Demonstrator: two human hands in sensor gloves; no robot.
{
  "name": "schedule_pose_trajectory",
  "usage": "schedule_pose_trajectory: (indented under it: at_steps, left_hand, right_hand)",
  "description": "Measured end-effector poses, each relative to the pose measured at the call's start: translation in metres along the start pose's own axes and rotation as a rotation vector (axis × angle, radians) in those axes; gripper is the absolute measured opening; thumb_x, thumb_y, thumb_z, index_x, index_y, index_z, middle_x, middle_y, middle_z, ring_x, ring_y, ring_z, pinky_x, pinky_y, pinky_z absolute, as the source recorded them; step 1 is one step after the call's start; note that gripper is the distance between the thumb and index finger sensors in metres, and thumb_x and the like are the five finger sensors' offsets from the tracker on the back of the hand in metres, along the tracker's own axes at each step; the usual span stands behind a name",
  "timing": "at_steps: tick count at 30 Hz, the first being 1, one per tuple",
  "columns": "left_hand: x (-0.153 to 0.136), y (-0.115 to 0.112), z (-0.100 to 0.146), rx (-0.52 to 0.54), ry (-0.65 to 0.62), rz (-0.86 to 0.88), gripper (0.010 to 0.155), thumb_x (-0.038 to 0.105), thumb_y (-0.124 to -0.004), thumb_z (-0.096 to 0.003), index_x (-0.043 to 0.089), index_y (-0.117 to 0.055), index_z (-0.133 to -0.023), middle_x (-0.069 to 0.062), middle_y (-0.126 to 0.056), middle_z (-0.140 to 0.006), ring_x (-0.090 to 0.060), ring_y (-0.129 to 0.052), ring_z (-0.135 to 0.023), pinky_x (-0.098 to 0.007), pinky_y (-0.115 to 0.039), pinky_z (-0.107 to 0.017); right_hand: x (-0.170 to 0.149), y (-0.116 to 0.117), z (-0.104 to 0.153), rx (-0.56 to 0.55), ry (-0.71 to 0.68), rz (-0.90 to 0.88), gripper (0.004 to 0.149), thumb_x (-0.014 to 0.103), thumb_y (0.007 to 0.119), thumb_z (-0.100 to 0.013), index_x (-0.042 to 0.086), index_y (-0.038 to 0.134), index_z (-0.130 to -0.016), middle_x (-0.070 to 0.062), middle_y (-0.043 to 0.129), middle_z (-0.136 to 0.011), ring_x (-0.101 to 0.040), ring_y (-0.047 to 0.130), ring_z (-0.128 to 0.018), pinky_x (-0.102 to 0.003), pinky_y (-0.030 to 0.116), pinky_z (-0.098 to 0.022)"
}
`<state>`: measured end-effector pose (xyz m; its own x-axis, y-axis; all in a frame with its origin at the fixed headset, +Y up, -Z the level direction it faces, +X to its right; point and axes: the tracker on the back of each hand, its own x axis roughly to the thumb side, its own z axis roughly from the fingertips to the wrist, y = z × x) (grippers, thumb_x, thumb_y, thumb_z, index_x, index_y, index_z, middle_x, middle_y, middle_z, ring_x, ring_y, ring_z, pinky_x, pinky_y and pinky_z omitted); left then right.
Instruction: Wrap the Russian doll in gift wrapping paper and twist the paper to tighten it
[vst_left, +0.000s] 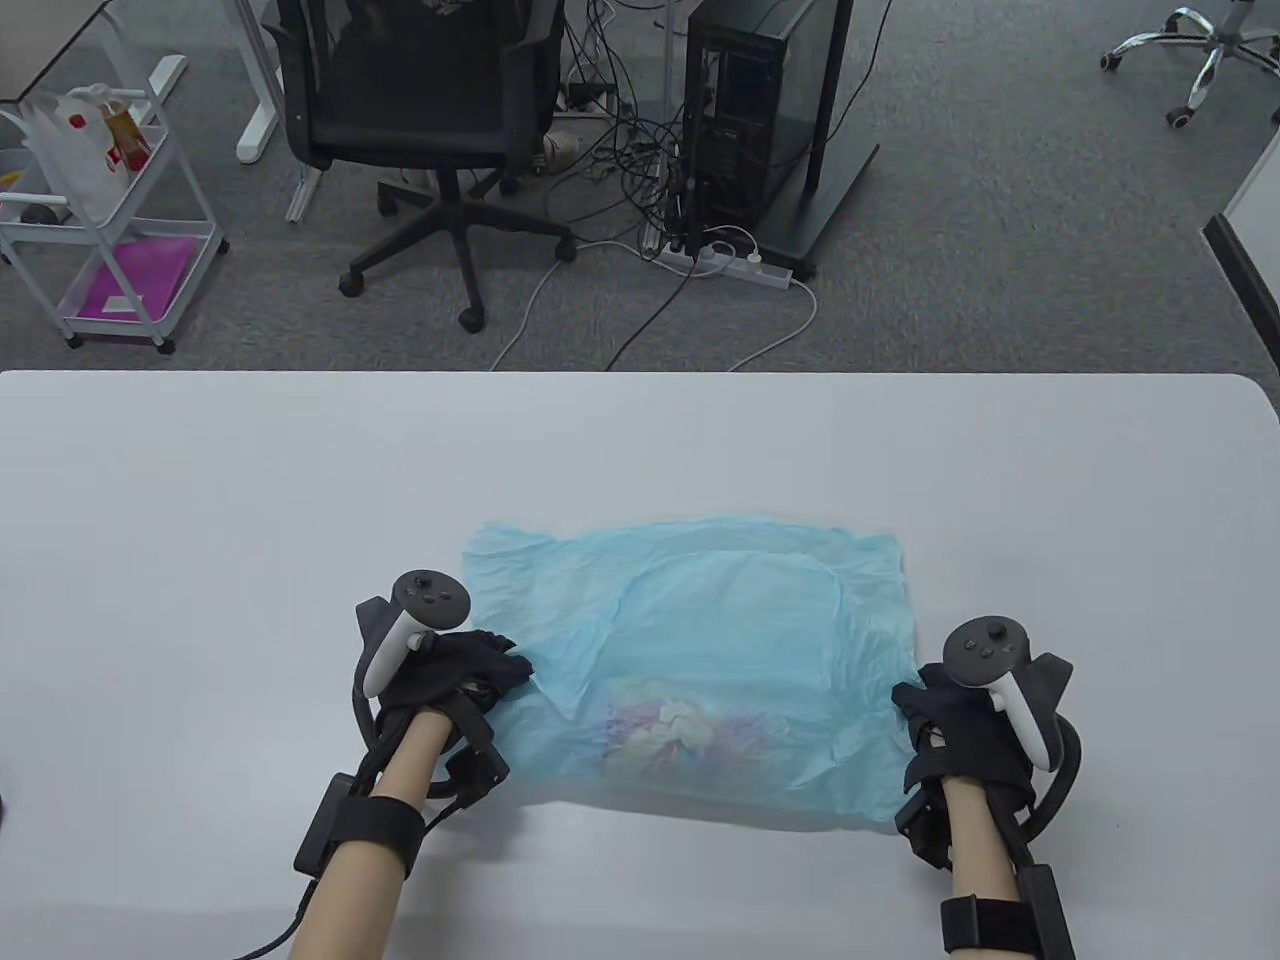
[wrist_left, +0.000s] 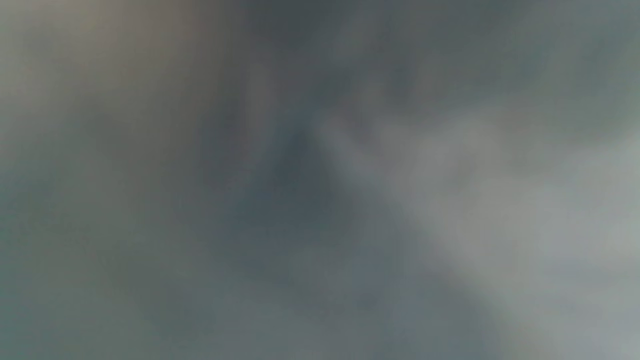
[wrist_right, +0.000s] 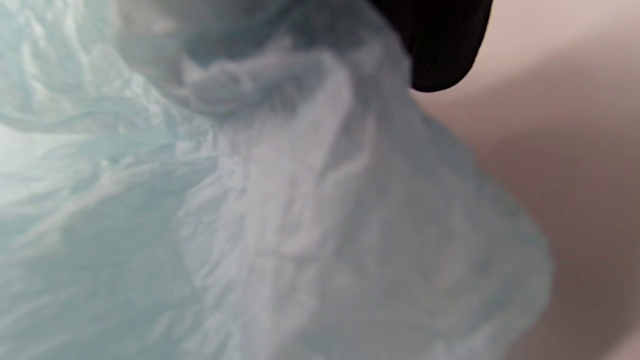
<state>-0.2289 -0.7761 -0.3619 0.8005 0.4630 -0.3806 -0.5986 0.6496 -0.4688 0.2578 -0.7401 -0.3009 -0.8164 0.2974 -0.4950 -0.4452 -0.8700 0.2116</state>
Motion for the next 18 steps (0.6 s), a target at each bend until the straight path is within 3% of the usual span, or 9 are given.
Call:
schedule_pose_trajectory:
  at_steps: [4, 5, 7, 9, 10, 12, 13, 15, 18]
  left_hand:
    - [0.000, 0.001, 0.000, 0.018, 0.023, -0.040, 0.038, 0.053, -0.078, -0.0420, 0.032, -0.086, -0.072, 0.006, -0.099, -0.066, 0.002, -0.113, -0.035, -0.022, -0.091, -0.048]
    - [-0.001, 0.002, 0.001, 0.019, 0.030, -0.038, 0.038, 0.054, -0.078, -0.0420, 0.032, -0.087, -0.072, 0.006, -0.099, -0.065, 0.002, -0.113, -0.035, -0.022, -0.091, -0.048]
    - [-0.003, 0.003, 0.001, 0.022, 0.040, -0.024, 0.038, 0.054, -0.078, -0.0419, 0.032, -0.087, -0.072, 0.006, -0.099, -0.066, 0.002, -0.113, -0.036, -0.023, -0.091, -0.048]
    - [-0.005, 0.005, 0.002, 0.019, 0.048, -0.008, 0.038, 0.053, -0.078, -0.0420, 0.032, -0.086, -0.072, 0.006, -0.099, -0.067, 0.001, -0.113, -0.037, -0.023, -0.090, -0.049]
    - [-0.006, 0.006, 0.002, 0.025, 0.055, -0.006, 0.038, 0.053, -0.078, -0.0420, 0.032, -0.086, -0.072, 0.006, -0.099, -0.067, 0.001, -0.113, -0.037, -0.023, -0.090, -0.049]
    - [-0.007, 0.007, 0.002, 0.029, 0.062, -0.004, 0.038, 0.053, -0.078, -0.0419, 0.032, -0.087, -0.072, 0.006, -0.099, -0.067, 0.001, -0.113, -0.037, -0.023, -0.090, -0.049]
    - [-0.008, 0.007, 0.001, 0.025, 0.060, 0.002, 0.038, 0.053, -0.078, -0.0420, 0.032, -0.086, -0.072, 0.006, -0.099, -0.067, 0.001, -0.113, -0.038, -0.023, -0.090, -0.049]
    - [-0.008, 0.008, 0.002, 0.022, 0.062, 0.011, 0.038, 0.053, -0.078, -0.0422, 0.032, -0.086, -0.073, 0.006, -0.098, -0.068, 0.000, -0.113, -0.039, -0.024, -0.090, -0.050]
    - [-0.009, 0.010, 0.003, 0.034, 0.060, 0.012, 0.039, 0.055, -0.075, -0.0425, 0.033, -0.085, -0.074, 0.006, -0.097, -0.071, -0.001, -0.112, -0.043, -0.025, -0.089, -0.053]
  right_hand:
    - [0.006, 0.003, -0.001, -0.010, 0.017, 0.058, 0.038, 0.044, 0.077, -0.057, 0.023, 0.074, -0.089, 0.015, 0.097, -0.050, -0.002, 0.100, -0.041, -0.046, 0.073, -0.069]
    - [0.007, 0.002, 0.000, -0.005, 0.017, 0.044, 0.043, 0.046, 0.076, -0.057, 0.023, 0.071, -0.092, 0.016, 0.096, -0.057, -0.003, 0.100, -0.049, -0.048, 0.070, -0.071]
    - [0.005, -0.001, 0.001, 0.040, -0.020, -0.038, 0.059, 0.055, 0.071, -0.057, 0.023, 0.054, -0.104, 0.010, 0.086, -0.087, -0.011, 0.092, -0.080, -0.055, 0.061, -0.076]
    - [0.001, -0.007, 0.006, 0.072, -0.100, -0.213, 0.076, 0.064, 0.060, -0.058, 0.021, 0.029, -0.112, 0.000, 0.061, -0.112, -0.024, 0.070, -0.104, -0.059, 0.051, -0.078]
    - [0.000, -0.011, 0.008, 0.118, -0.201, -0.361, 0.084, 0.067, 0.056, -0.058, 0.020, 0.012, -0.112, -0.005, 0.040, -0.120, -0.030, 0.052, -0.112, -0.061, 0.042, -0.079]
    - [0.002, -0.017, 0.021, 0.129, -0.375, -0.624, 0.090, 0.070, 0.049, -0.060, 0.022, -0.011, -0.107, -0.005, 0.003, -0.122, -0.034, 0.016, -0.118, -0.062, 0.022, -0.080]
    - [0.005, -0.019, 0.026, 0.113, -0.452, -0.683, 0.089, 0.070, 0.049, -0.060, 0.027, -0.015, -0.105, -0.001, -0.007, -0.121, -0.031, 0.001, -0.117, -0.060, 0.012, -0.080]
    - [0.024, -0.021, 0.047, 0.080, -0.645, -0.590, 0.085, 0.067, 0.050, -0.061, 0.034, -0.014, -0.105, 0.004, -0.010, -0.121, -0.027, -0.006, -0.117, -0.057, 0.005, -0.081]
    - [0.056, -0.004, 0.073, 0.066, -0.784, -0.319, 0.080, 0.062, 0.058, -0.058, 0.037, 0.002, -0.109, 0.005, 0.002, -0.124, -0.027, 0.001, -0.118, -0.056, 0.005, -0.080]
